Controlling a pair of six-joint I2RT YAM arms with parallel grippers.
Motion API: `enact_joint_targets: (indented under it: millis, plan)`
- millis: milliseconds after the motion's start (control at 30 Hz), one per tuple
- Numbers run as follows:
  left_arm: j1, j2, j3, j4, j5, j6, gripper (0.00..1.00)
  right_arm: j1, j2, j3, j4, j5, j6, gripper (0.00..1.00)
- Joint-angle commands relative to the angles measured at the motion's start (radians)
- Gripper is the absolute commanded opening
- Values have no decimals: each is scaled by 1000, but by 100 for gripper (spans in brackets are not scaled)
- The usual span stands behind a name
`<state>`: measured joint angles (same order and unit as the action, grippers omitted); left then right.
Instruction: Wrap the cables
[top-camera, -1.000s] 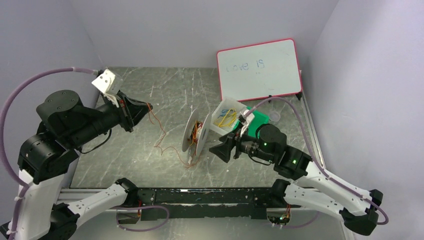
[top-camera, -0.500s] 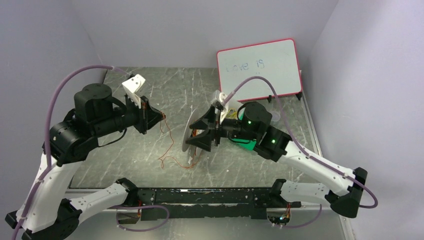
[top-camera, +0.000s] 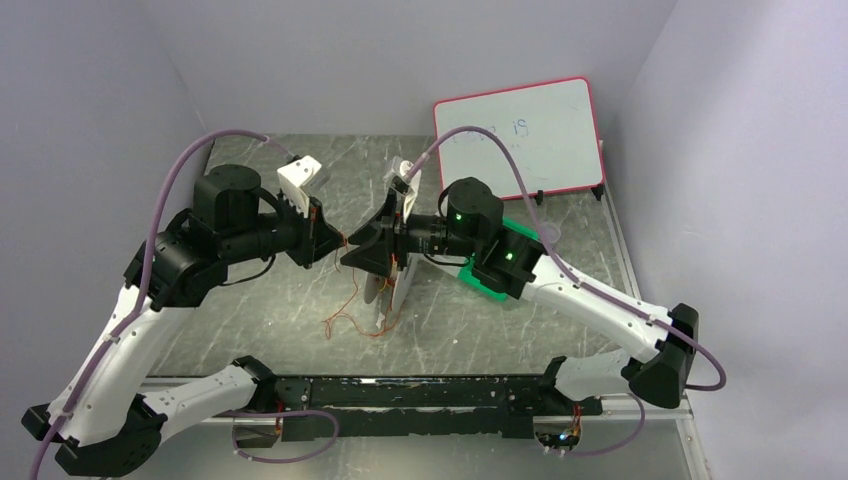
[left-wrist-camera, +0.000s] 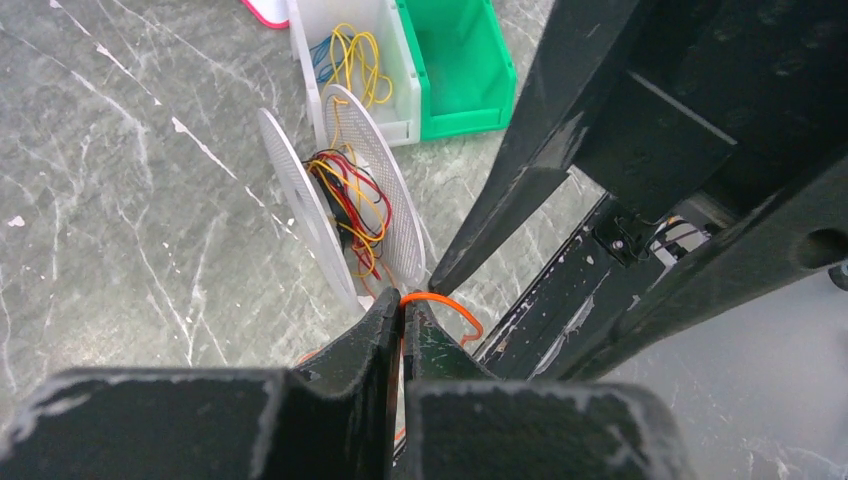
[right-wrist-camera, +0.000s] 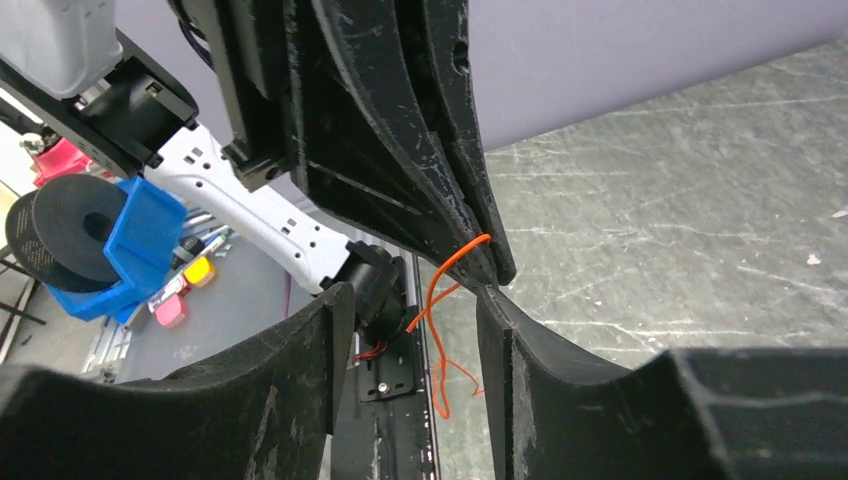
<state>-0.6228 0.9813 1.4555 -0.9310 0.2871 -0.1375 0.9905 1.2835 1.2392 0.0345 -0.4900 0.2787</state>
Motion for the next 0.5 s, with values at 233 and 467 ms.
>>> enact_joint_targets:
  millis: [233, 467]
  plan:
    - [4, -5, -9, 48, 49, 23, 7, 3, 47, -1, 16, -18, 30, 47]
    - [4, -20, -21, 52, 57, 20, 7, 3, 79, -4, 44, -46, 57, 38]
